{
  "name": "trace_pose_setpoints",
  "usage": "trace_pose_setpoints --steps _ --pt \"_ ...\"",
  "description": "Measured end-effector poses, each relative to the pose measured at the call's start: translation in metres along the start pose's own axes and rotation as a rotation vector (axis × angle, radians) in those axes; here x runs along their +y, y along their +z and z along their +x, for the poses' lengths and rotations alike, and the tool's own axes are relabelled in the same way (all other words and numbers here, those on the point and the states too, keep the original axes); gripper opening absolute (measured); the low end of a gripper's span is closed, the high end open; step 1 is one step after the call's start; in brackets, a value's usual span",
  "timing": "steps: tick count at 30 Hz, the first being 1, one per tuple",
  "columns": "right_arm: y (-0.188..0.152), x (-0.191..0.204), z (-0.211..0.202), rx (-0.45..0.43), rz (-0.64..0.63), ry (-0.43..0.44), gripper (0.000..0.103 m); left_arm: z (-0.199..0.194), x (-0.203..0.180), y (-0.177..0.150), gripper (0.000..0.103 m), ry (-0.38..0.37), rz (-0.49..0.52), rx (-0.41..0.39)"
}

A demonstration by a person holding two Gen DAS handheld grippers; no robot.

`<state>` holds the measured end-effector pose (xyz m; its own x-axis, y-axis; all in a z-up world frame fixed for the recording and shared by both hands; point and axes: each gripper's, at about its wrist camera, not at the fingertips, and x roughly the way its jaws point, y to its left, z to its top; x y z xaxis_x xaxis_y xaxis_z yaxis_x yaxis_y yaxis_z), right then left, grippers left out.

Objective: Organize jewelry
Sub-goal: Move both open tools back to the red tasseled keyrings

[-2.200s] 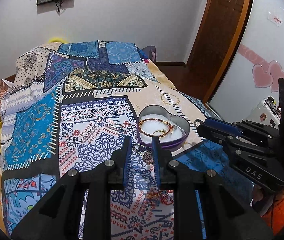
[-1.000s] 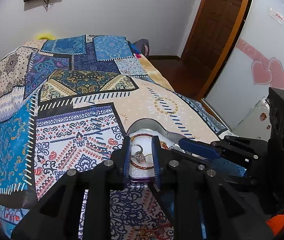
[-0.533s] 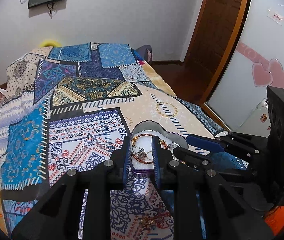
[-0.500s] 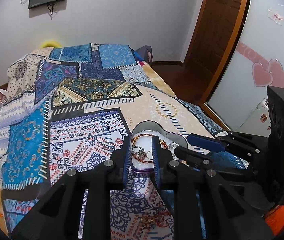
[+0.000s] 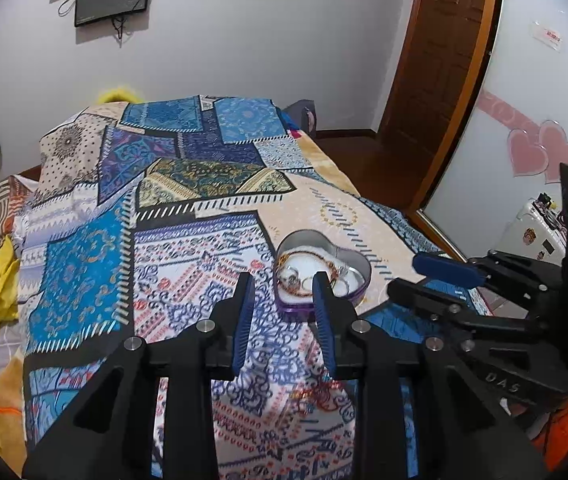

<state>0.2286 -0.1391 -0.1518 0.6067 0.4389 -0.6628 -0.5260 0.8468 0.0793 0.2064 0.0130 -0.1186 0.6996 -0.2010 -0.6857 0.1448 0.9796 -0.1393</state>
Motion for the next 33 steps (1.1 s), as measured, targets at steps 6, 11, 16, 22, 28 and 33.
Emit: trace_pose_setpoints --steps 6,11,16,22,28,33 --pt "-0.005 0.006 -0.003 0.007 -0.001 -0.003 0.032 -0.01 0.007 -0.015 0.029 0.017 -0.016 0.017" --pt "-0.012 0.011 -0.006 0.015 -0.002 -0.002 0.032 -0.016 0.013 -0.03 0.029 0.028 -0.028 0.04" --pt "-0.021 0.014 -0.005 0.038 -0.005 -0.001 0.032 -0.016 0.016 -0.042 0.029 0.031 -0.029 0.067" --pt "-0.035 0.017 0.007 0.095 -0.014 0.004 0.032 -0.007 0.016 -0.06 0.029 0.016 -0.026 0.117" --pt "-0.047 0.02 0.02 0.151 -0.02 0.017 0.032 0.011 0.013 -0.072 0.029 -0.004 -0.023 0.167" --pt "-0.053 0.019 0.026 0.178 -0.017 0.027 0.032 0.029 0.01 -0.077 0.029 -0.01 -0.007 0.203"
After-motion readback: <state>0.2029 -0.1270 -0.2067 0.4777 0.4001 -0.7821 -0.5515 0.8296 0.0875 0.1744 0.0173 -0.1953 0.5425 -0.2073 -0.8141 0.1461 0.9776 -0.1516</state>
